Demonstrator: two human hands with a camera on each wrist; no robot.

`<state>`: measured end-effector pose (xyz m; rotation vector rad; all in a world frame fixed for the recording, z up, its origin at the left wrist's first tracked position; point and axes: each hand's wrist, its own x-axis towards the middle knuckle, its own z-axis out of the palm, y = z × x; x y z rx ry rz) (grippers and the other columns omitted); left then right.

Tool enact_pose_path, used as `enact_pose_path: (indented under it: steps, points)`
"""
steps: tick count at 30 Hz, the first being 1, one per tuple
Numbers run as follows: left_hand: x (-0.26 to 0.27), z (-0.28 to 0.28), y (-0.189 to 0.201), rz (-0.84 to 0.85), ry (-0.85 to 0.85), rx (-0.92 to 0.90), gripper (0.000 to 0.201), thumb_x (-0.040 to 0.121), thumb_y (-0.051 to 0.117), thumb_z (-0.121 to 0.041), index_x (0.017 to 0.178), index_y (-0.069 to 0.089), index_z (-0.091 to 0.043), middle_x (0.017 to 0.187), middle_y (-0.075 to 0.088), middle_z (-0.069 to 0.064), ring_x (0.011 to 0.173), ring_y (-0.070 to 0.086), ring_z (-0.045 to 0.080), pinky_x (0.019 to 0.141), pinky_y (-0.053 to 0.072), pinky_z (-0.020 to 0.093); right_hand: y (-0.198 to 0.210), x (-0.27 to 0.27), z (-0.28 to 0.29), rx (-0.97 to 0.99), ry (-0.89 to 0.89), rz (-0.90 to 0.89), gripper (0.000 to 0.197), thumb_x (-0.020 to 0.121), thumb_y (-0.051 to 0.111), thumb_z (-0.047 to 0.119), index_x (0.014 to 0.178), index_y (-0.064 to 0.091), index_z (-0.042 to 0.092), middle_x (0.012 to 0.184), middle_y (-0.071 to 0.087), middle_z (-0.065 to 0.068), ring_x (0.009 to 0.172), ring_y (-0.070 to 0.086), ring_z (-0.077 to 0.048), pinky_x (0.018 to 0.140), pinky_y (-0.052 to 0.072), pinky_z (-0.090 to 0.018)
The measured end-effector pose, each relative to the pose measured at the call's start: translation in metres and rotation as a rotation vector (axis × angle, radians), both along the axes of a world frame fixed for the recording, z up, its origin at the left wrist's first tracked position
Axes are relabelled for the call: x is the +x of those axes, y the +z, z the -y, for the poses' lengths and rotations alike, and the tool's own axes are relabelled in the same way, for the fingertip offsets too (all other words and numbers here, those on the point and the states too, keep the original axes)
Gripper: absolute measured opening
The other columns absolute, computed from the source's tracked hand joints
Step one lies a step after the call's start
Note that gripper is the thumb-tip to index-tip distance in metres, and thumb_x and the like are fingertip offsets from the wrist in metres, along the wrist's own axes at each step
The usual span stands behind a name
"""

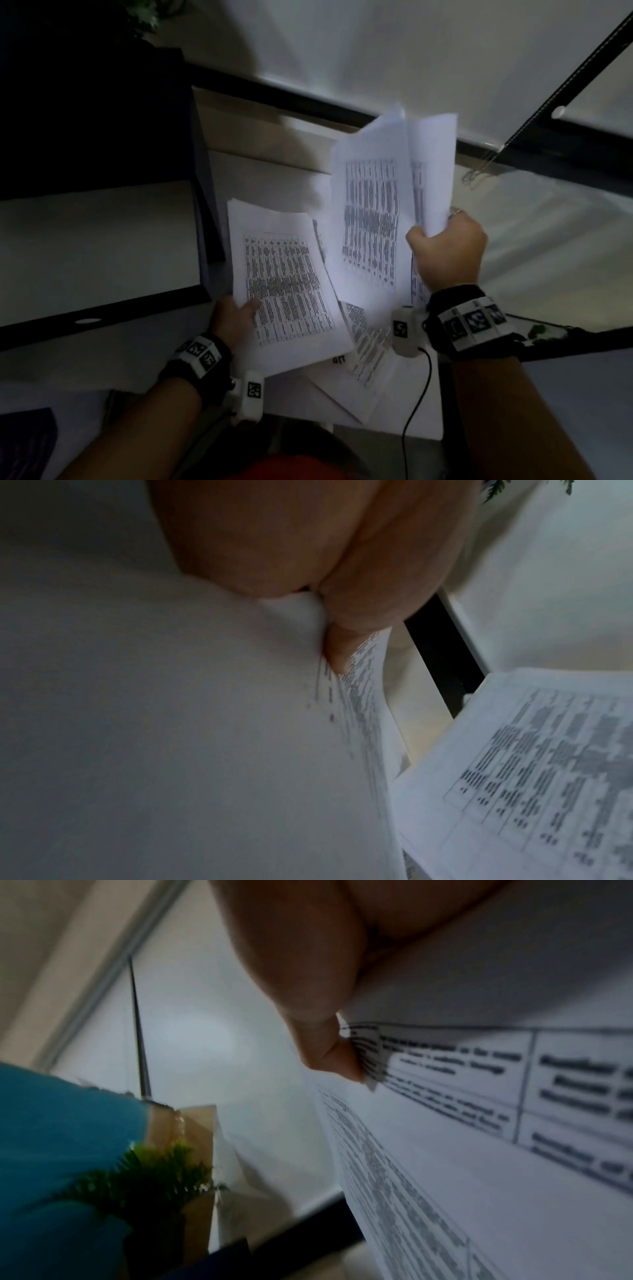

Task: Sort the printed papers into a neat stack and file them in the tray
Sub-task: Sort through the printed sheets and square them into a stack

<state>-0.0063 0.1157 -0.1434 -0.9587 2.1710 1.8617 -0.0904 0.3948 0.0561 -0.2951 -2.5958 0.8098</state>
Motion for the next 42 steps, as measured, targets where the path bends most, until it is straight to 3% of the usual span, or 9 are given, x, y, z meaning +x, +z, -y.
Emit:
enact_pose_path:
  steps: [7, 12, 16, 18, 25, 31, 35, 38, 42]
  points:
    - [-0.014, -0.017, -0.001, 0.074, -0.132, 0.022, 0.025, 0.093, 0.067, -0.012, 0.113, 0.071, 0.002, 0.106, 0.071, 0.011, 0.103, 0.067, 0.026, 0.092, 0.051, 0.033, 0.044, -0.002, -0.004, -0.329, 0.132, -0.125, 0.007, 0.067, 0.072, 0.005, 0.070, 0.066, 0.003, 0.060, 0.062, 0.003, 0.047, 0.053, 0.005, 0.047, 0.039, -0.006]
    - [-0.004, -0.007, 0.001, 0.172, -0.162, 0.233, 0.012, 0.087, 0.061, -0.005, 0.078, 0.061, -0.013, 0.083, 0.058, 0.010, 0.071, 0.059, 0.022, 0.067, 0.053, 0.028, -0.026, -0.012, -0.025, -0.587, 0.077, 0.178, 0.015, 0.070, 0.078, -0.004, 0.074, 0.072, 0.010, 0.069, 0.069, 0.002, 0.050, 0.063, 0.006, 0.049, 0.052, -0.013]
    - [0.002, -0.001, 0.001, 0.185, -0.098, 0.540, 0.028, 0.102, 0.056, -0.022, 0.128, 0.063, -0.013, 0.130, 0.063, 0.013, 0.106, 0.064, 0.030, 0.111, 0.043, 0.043, -0.130, -0.014, -0.052, -0.602, -0.028, 0.570, 0.021, 0.063, 0.086, 0.007, 0.079, 0.073, 0.007, 0.087, 0.075, -0.014, 0.079, 0.073, -0.028, 0.075, 0.062, -0.041]
    - [0.004, 0.000, -0.006, 0.167, -0.082, 0.628, 0.039, 0.098, 0.064, -0.027, 0.135, 0.063, -0.017, 0.140, 0.062, 0.014, 0.123, 0.062, 0.033, 0.113, 0.041, 0.052, -0.153, -0.011, -0.053, -0.528, -0.031, 0.646, 0.023, 0.066, 0.087, 0.007, 0.078, 0.067, 0.007, 0.084, 0.073, -0.010, 0.074, 0.068, -0.023, 0.066, 0.059, -0.026]
    - [-0.008, 0.006, 0.004, 0.231, 0.126, 0.777, 0.054, 0.096, 0.050, -0.054, 0.129, 0.068, -0.015, 0.130, 0.068, 0.018, 0.124, 0.060, 0.038, 0.111, 0.040, 0.059, -0.170, -0.029, -0.057, -0.442, 0.129, 0.741, 0.041, 0.068, 0.089, 0.011, 0.103, 0.070, 0.003, 0.102, 0.074, -0.010, 0.097, 0.070, -0.028, 0.093, 0.055, -0.047]
    - [-0.015, 0.007, 0.000, 0.198, -0.025, 0.325, 0.035, 0.102, 0.052, -0.028, 0.121, 0.068, -0.004, 0.114, 0.074, 0.018, 0.106, 0.070, 0.035, 0.102, 0.050, 0.057, -0.172, -0.041, -0.039, -0.368, 0.081, 0.699, 0.064, 0.072, 0.086, 0.015, 0.128, 0.057, 0.005, 0.125, 0.065, -0.007, 0.115, 0.062, -0.026, 0.104, 0.047, -0.040]
    - [-0.010, 0.001, -0.004, 0.125, -0.142, 0.248, 0.037, 0.101, 0.050, -0.006, 0.137, 0.057, -0.003, 0.132, 0.066, 0.017, 0.118, 0.064, 0.033, 0.108, 0.046, 0.053, -0.175, -0.029, -0.017, -0.464, -0.006, 0.648, 0.049, 0.080, 0.079, 0.006, 0.125, 0.058, 0.004, 0.124, 0.067, -0.011, 0.112, 0.064, -0.028, 0.091, 0.048, -0.028]
    - [-0.008, 0.001, -0.001, 0.100, -0.180, 0.298, 0.039, 0.096, 0.052, 0.007, 0.134, 0.058, 0.000, 0.128, 0.067, 0.018, 0.117, 0.064, 0.036, 0.105, 0.048, 0.052, -0.180, -0.019, -0.011, -0.416, 0.053, 0.688, 0.054, 0.089, 0.068, 0.008, 0.139, 0.046, 0.004, 0.139, 0.056, -0.011, 0.127, 0.054, -0.030, 0.104, 0.041, -0.034]
    - [-0.016, 0.000, 0.002, 0.109, -0.072, 0.294, 0.045, 0.088, 0.071, -0.027, 0.129, 0.063, -0.012, 0.120, 0.071, 0.011, 0.109, 0.068, 0.033, 0.100, 0.053, 0.051, -0.185, -0.010, -0.009, -0.392, 0.202, 0.801, 0.042, 0.092, 0.063, 0.008, 0.132, 0.053, 0.001, 0.130, 0.062, -0.012, 0.116, 0.060, -0.030, 0.095, 0.047, -0.031]
